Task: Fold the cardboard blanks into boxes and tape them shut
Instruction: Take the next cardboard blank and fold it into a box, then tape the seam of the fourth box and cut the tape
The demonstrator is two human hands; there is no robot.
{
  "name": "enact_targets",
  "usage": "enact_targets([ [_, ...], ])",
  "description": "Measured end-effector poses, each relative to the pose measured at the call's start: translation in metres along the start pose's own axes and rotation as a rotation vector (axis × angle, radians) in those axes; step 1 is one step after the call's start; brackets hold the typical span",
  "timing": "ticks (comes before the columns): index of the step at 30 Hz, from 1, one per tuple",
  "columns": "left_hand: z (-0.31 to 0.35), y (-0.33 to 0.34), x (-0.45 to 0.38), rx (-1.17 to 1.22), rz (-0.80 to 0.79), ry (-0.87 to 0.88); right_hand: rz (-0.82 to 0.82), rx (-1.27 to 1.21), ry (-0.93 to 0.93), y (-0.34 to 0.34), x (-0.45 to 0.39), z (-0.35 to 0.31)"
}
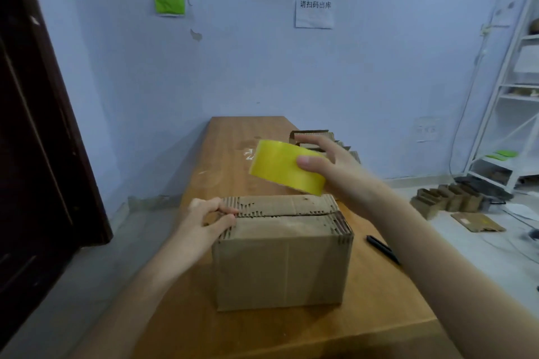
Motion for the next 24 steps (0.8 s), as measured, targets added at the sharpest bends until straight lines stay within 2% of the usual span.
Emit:
enact_targets([
  [4, -0.004, -0.005, 0.001, 0.135, 0.061, 0.014, -0.079, -0.071, 0.071, 0.034, -0.023, 0.022],
  [10, 0.001, -0.027, 0.001, 0.363, 0.221, 0.053, -0.138, -0.147, 0.089, 0.043, -0.03, 0.04],
  [14, 0.024, -0.022, -0.009, 0.394, 0.146, 0.151, -0.141, -0.141, 0.073, 0.044, -0.032, 0.041],
  [17, 0.032, -0.02, -0.011, 0.424, 0.204, 0.184, -0.126, -0.166, 0.067, 0.043, -0.031, 0.042],
  [20, 0.025, -0.027, -0.01, 0.497, 0.296, 0.14, -0.127, -0.166, 0.07, 0.043, -0.031, 0.041],
  [24, 0.016, -0.023, -0.015, 0.684, 0.213, 0.057, -0.106, -0.136, 0.055, 0.041, -0.031, 0.041],
])
Point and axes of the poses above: each hand's wrist, its own x-axis away from the middle knuckle, its own y-axis out of the palm, z = x × y, the point moved 7 cm from there along -x, towards the middle knuckle, and after that the axes turned 8 degrees about -z, right-handed, at the moved point
